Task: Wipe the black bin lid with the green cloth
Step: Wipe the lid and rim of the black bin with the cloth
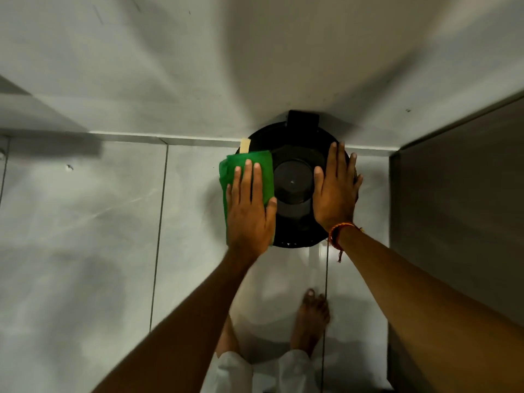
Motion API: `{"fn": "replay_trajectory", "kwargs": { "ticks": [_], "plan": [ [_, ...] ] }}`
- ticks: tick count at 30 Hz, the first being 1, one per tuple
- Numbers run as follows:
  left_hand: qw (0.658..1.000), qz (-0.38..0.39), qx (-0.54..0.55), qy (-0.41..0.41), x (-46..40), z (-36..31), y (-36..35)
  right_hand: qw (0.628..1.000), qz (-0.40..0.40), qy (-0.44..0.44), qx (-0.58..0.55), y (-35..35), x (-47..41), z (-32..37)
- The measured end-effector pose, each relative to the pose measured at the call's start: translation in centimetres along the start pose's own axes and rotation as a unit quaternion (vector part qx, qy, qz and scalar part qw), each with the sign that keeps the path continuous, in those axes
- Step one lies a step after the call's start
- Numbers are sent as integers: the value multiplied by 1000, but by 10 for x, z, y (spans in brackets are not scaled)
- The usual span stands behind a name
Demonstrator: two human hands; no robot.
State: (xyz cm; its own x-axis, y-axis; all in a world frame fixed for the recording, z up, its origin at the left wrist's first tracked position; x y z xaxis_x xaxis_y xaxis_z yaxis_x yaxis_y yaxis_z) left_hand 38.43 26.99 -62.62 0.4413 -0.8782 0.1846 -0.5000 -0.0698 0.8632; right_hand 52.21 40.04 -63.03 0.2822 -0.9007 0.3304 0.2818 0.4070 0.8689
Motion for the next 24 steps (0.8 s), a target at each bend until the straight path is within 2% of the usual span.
{"fn": "replay_trajectory", "kwargs": {
  "ticks": [2,6,10,13,19,24],
  "plan": [
    [999,19,-5,-31,-34,7,12,1000,9,9,-6,1,0,-1],
    [998,45,48,-22,-72,16,23,998,46,12,-48,9,-3,-5],
    [1000,-16,14,13,-19,8,6,994,81,-4,-69,15,-5,-5],
    [999,-22,-21,23,26,-6,-17,994,81,-8,-69,13,-3,-4],
    [990,18,-109,-83,62,-53,-56,996,59,-3,-66,11,-4,-4],
    [988,27,-117,-99,63,-65,-58,997,56,-4,-62,9,-6,-6]
  ]
}}
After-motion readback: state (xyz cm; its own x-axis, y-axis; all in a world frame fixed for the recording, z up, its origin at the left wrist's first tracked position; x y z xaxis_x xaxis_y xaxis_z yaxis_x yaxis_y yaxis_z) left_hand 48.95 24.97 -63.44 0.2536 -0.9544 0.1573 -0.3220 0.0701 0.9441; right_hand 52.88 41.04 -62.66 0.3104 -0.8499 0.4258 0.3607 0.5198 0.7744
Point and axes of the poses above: each hand's wrist, its own x-axis away from the middle knuckle, its own y-axis out of the back of the hand, z = x × y, the point moved 3 cm from there along -x, towards the middle knuckle, and after that the axes turned 5 degrees about z, right-handed, at the moved point
